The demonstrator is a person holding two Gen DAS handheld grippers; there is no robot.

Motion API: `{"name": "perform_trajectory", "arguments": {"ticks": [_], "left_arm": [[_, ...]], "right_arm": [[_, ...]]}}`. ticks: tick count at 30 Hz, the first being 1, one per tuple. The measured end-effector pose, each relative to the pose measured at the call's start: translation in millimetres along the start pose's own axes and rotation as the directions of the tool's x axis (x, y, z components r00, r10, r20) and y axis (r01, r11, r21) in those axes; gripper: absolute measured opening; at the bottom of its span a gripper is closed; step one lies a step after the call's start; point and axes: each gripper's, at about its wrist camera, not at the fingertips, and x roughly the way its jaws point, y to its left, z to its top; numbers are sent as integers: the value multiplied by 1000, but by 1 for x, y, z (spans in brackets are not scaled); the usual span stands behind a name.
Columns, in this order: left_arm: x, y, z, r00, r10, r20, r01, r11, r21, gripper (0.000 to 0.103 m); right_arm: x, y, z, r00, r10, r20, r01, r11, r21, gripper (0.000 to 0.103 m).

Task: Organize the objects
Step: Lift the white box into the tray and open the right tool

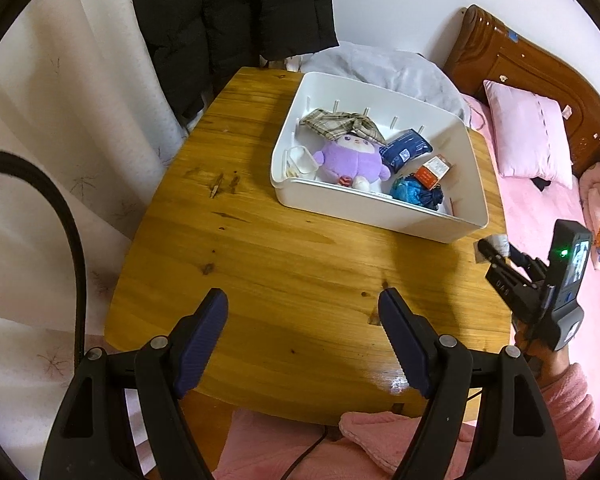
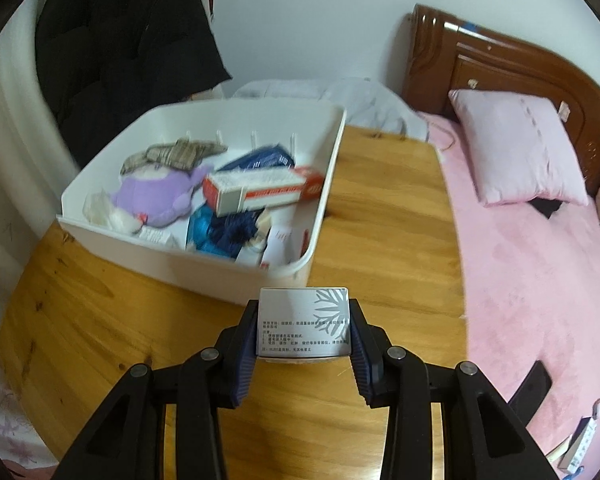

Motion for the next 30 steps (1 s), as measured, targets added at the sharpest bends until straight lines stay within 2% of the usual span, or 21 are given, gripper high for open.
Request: {"name": "perform_trajectory", "arguments": {"ticks": [7,14,24,30], "left_arm": [[2,-4,-1,1000,-7,-4,7,1000,-1,81],[1,-6,-3,1000,-25,0,25,1000,-19,81],[2,-3,-2,1000,-9,-9,8,999,-39,81],[4,4,-3,1000,4,-29,-6,998,-58,81]], "right_arm": [[-21,-6,24,998,-9,59,9,1000,-2,41],[-27,2,48,994,26,107,-21,999,-47,41],[-6,24,63,993,88,79,-80,991,-106,41],[4,29,67,993,104,56,-98,990,-103,41]]}}
